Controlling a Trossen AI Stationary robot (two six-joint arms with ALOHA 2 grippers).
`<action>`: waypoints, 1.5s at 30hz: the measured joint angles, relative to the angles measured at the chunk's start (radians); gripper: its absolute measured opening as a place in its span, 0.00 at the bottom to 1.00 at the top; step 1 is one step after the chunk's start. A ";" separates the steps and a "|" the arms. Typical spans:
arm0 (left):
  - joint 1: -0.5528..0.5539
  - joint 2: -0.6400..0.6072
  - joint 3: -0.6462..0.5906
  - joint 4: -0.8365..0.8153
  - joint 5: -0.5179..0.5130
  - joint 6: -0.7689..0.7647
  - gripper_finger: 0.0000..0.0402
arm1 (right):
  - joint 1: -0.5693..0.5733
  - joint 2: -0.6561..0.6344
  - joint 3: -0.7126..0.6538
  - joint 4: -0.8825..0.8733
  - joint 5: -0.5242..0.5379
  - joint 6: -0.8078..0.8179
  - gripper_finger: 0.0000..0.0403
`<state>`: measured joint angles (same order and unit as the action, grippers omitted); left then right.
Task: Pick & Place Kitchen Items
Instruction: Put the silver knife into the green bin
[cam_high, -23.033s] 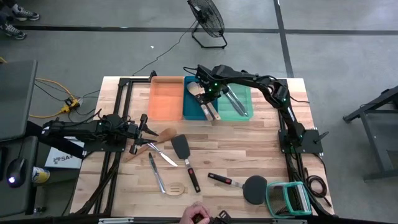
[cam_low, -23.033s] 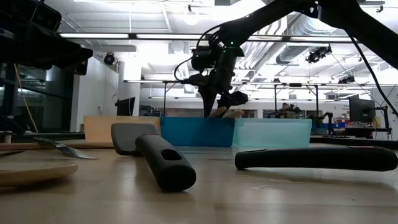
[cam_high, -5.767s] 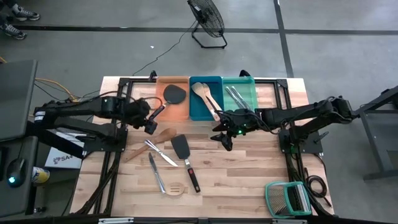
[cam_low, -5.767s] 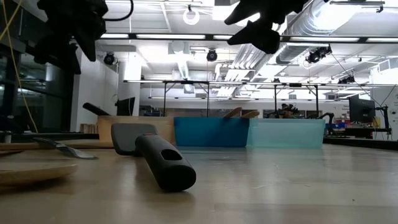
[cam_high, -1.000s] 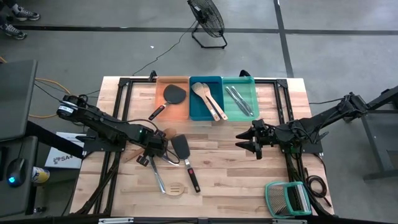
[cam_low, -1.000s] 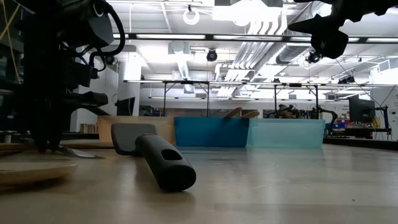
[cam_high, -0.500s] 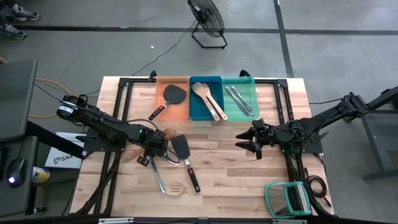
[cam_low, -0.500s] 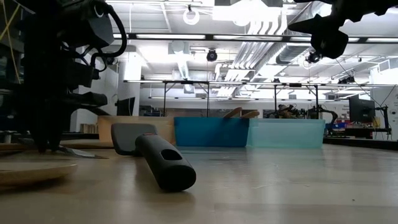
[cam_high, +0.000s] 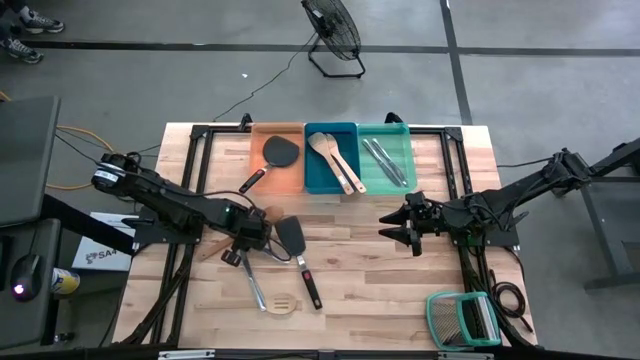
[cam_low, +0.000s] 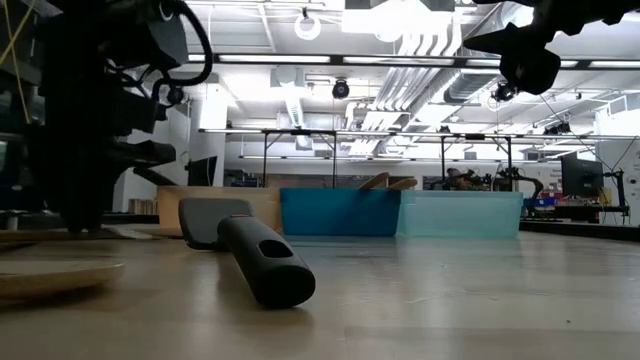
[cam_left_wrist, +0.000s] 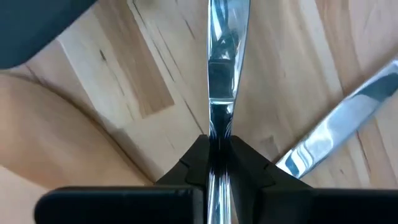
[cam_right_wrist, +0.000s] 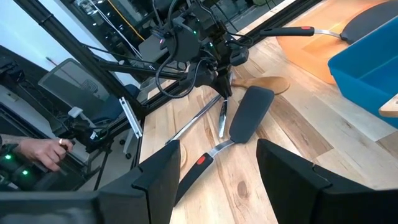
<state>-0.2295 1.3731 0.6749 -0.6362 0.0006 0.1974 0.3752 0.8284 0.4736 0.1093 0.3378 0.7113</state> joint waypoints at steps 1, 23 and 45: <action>0.000 -0.001 0.005 -0.015 0.000 0.000 0.07 | 0.000 0.000 0.000 0.000 -0.001 0.001 0.50; 0.000 -0.003 0.265 -0.214 0.008 -0.020 0.07 | 0.000 0.000 0.000 -0.001 -0.007 0.002 0.50; 0.002 -0.003 0.528 0.038 -0.098 0.063 0.07 | 0.000 0.000 0.000 -0.009 -0.015 -0.015 0.50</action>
<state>-0.2278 1.3697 1.2032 -0.5986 -0.0977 0.2606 0.3752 0.8284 0.4736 0.1005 0.3232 0.6967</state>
